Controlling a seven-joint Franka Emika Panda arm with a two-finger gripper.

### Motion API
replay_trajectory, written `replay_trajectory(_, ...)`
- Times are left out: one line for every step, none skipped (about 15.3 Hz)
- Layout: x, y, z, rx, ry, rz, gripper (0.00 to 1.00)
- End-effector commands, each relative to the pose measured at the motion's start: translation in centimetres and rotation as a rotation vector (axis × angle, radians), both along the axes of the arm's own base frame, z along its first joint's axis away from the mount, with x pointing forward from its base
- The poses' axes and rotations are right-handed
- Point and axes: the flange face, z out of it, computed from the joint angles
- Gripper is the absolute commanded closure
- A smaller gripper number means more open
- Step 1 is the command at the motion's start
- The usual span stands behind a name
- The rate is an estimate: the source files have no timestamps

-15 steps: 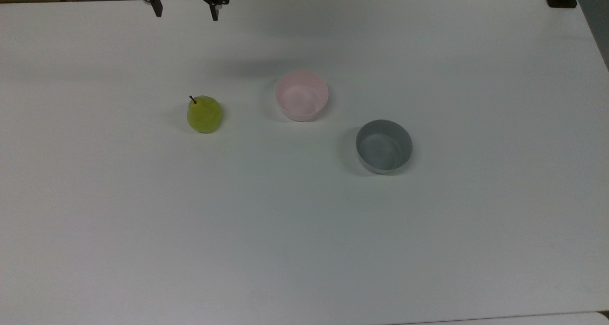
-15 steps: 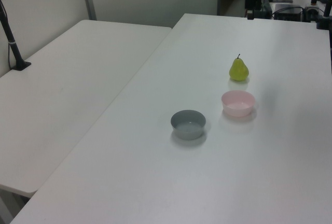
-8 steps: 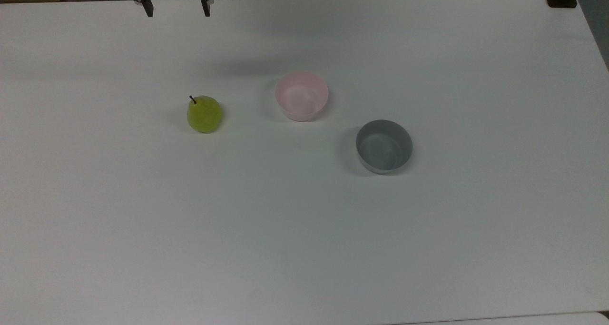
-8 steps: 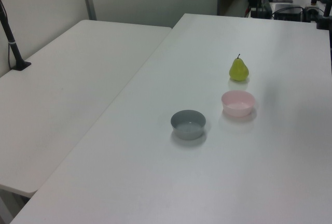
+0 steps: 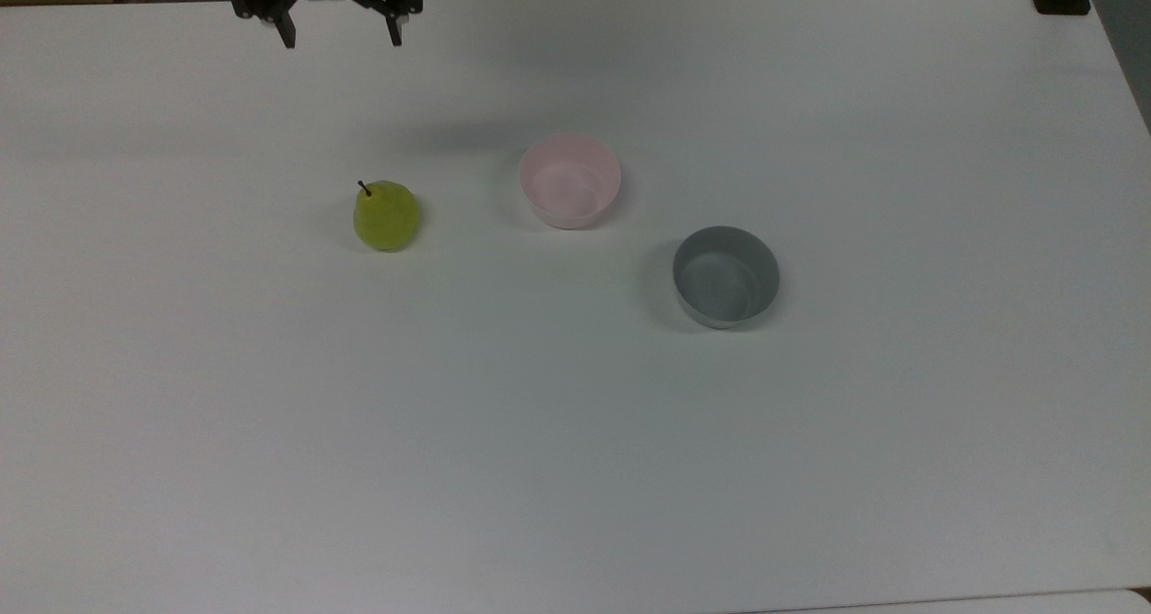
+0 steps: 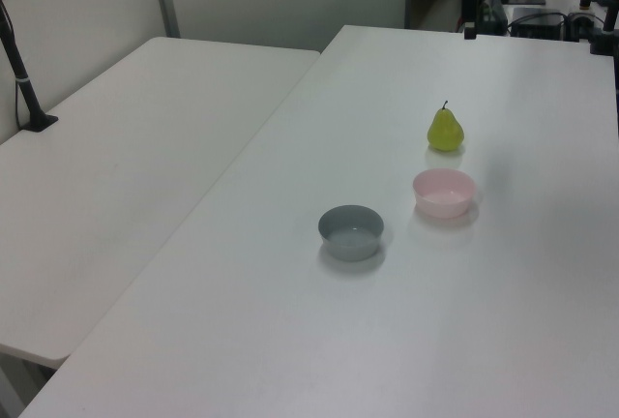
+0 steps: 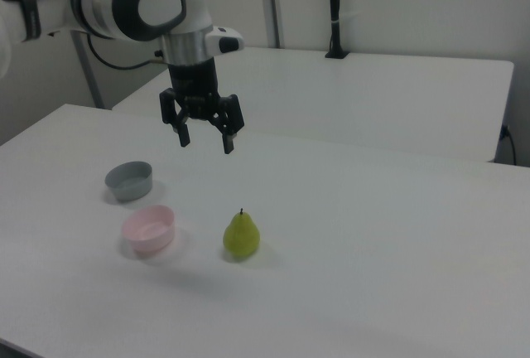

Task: Place the pear in the bowl
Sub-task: 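Move the open gripper toward the yellow-green pear, then lower the gripper around the pear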

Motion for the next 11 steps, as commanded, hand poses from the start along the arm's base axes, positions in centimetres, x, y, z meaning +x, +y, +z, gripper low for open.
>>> replay_trajectory(2.4,0.8,-3.5,-0.019,-0.005,0.044,0.00)
replay_trajectory(3.0,1.3,-5.2,-0.025,0.022,0.065,0.00)
replay_trajectory(3.5,1.5,-6.6,-0.028,0.036,0.081,0.00)
replay_trajectory(4.0,1.6,-8.2,-0.034,0.052,0.090,0.00)
replay_trajectory(4.3,1.9,-10.3,-0.039,0.079,0.098,0.00)
replay_trajectory(4.9,2.3,-11.8,-0.055,0.085,0.111,0.00)
replay_trajectory(5.4,2.4,-12.8,-0.067,0.079,0.117,0.00)
replay_trajectory(5.6,2.5,-13.8,-0.072,0.082,0.121,0.00)
replay_trajectory(5.8,2.6,-15.0,-0.077,0.096,0.125,0.00)
replay_trajectory(5.8,2.7,-16.2,-0.090,0.109,0.145,0.00)
replay_trajectory(5.6,2.5,-17.1,-0.104,0.131,0.172,0.00)
